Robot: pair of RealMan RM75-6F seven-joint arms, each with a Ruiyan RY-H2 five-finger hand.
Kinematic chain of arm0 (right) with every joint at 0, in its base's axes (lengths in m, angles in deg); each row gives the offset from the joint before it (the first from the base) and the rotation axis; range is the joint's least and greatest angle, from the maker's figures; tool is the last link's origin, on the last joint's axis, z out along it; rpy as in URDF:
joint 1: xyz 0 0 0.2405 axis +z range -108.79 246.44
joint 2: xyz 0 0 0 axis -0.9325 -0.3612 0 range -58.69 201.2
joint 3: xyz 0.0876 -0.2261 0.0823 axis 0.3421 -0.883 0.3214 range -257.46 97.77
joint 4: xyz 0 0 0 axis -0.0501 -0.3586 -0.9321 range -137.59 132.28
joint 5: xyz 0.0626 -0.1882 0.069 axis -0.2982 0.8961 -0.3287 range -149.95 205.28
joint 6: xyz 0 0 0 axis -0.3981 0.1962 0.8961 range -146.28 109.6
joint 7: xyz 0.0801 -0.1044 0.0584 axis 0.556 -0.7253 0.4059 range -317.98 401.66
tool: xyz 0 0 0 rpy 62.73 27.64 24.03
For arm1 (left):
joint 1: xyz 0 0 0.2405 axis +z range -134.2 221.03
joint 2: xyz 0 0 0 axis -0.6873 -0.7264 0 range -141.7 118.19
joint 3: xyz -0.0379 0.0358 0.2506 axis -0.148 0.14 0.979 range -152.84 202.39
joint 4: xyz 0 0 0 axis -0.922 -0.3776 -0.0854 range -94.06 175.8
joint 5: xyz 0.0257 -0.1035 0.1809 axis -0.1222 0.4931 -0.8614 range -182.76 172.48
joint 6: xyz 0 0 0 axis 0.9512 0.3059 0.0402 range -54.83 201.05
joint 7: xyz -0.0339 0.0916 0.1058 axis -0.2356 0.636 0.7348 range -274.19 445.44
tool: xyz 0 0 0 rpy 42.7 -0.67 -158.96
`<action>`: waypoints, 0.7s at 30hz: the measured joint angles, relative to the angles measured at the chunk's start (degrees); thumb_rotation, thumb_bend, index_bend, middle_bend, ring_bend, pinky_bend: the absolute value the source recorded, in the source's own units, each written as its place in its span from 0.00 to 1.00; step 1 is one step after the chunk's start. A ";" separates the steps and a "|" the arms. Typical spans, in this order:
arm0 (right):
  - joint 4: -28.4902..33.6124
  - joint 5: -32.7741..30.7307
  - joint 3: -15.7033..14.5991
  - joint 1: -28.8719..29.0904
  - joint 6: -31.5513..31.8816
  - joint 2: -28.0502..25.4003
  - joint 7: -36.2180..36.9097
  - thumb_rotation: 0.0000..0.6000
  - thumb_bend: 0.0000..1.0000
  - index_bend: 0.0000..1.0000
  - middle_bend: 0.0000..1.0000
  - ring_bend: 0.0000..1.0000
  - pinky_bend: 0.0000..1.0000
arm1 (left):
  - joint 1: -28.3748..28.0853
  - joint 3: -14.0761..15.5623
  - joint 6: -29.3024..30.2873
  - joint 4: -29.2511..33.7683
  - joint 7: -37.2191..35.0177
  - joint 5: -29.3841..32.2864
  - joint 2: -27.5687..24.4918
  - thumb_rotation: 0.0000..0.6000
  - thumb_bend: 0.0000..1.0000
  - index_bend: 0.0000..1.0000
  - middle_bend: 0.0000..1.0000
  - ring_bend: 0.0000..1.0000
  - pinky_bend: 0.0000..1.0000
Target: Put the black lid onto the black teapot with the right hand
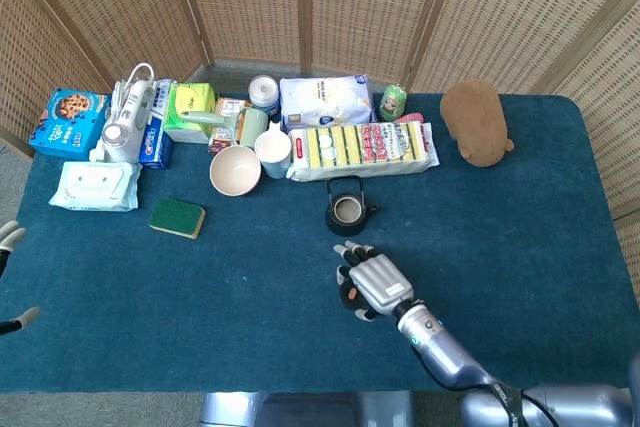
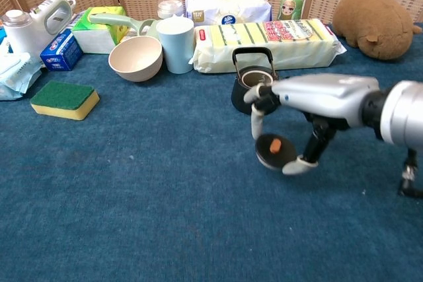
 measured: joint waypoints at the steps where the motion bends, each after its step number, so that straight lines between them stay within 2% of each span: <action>1: 0.38 -1.44 0.94 0.79 0.27 -0.18 -0.75 1.00 0.29 0.41 0.08 0.06 0.17 | -0.08 -0.01 -0.17 0.00 0.01 0.07 0.01 1.00 0.14 0.00 0.00 0.00 0.05; 10: 0.14 -14.21 7.42 7.77 0.73 -1.03 -3.70 1.00 0.31 0.43 0.10 0.07 0.20 | -0.65 -0.21 -1.40 -0.16 -0.70 0.87 -0.25 1.00 0.14 0.00 0.00 0.00 0.05; 21: -6.41 -23.29 10.32 14.68 1.01 0.35 -5.86 1.00 0.30 0.43 0.10 0.07 0.20 | -1.98 -1.17 -4.25 -0.66 -2.25 3.53 -0.55 1.00 0.14 0.00 0.00 0.00 0.05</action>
